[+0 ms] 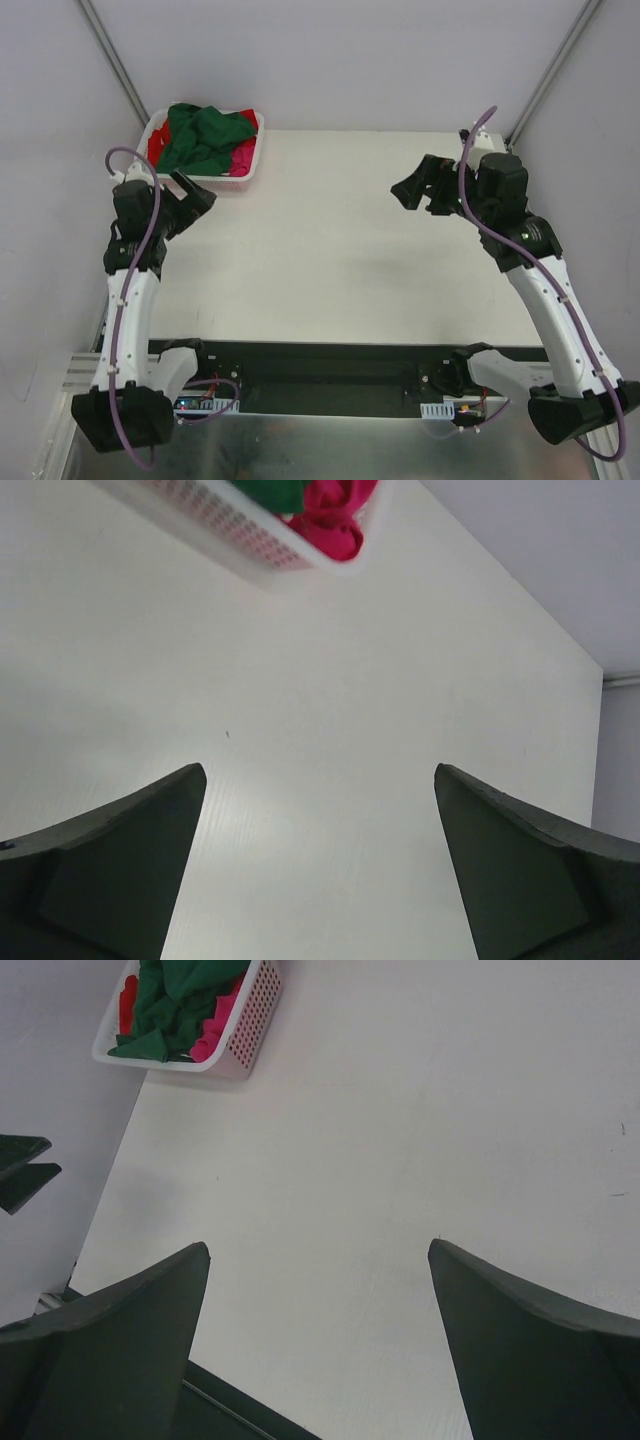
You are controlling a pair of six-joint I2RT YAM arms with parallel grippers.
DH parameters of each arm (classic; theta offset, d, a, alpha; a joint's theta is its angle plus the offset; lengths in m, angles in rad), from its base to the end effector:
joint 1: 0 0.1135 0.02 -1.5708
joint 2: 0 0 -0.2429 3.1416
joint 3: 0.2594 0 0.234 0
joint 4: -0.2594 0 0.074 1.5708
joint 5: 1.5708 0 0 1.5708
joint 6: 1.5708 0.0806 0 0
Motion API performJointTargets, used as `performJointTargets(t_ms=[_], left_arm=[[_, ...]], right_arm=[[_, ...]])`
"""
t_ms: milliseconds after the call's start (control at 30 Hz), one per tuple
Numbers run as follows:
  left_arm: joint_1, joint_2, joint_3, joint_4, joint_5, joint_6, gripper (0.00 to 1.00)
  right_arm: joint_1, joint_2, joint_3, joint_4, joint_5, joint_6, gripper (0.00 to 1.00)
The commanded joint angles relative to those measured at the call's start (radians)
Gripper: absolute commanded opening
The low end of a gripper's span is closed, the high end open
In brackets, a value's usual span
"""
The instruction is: Fold and stack the t-shirts
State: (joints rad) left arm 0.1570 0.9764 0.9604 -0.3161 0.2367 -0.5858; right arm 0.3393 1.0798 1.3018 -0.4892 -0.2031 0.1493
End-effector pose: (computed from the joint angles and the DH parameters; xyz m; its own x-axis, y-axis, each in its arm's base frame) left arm 0.2549 0.0212 0.3215 -0.3054 -0.5925 -0.7455 -0.1222 0.8008 -0.5864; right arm 0.2401 0.1020 0.3957 -0.3220 0.0409 -0.9459 -0.4667 0.8624 0.1961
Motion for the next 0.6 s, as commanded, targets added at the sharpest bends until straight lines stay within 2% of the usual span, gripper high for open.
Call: performJointTargets(t_ms=[0, 233, 567], left_arm=[[-0.001, -0.113, -0.15, -0.047, 0.056, -0.008, 0.99], [0.001, -0.113, -0.221, -0.067, 0.082, -0.006, 0.98], [0.0, -0.062, -0.17, -0.069, 0.064, -0.006, 0.97]], right_arm=[[0.009, -0.07, -0.067, 0.011, 0.04, -0.036, 0.96], [0.009, -0.126, -0.154, 0.001, 0.103, 0.045, 0.96], [0.01, -0.069, -0.128, 0.009, 0.126, 0.075, 0.96]])
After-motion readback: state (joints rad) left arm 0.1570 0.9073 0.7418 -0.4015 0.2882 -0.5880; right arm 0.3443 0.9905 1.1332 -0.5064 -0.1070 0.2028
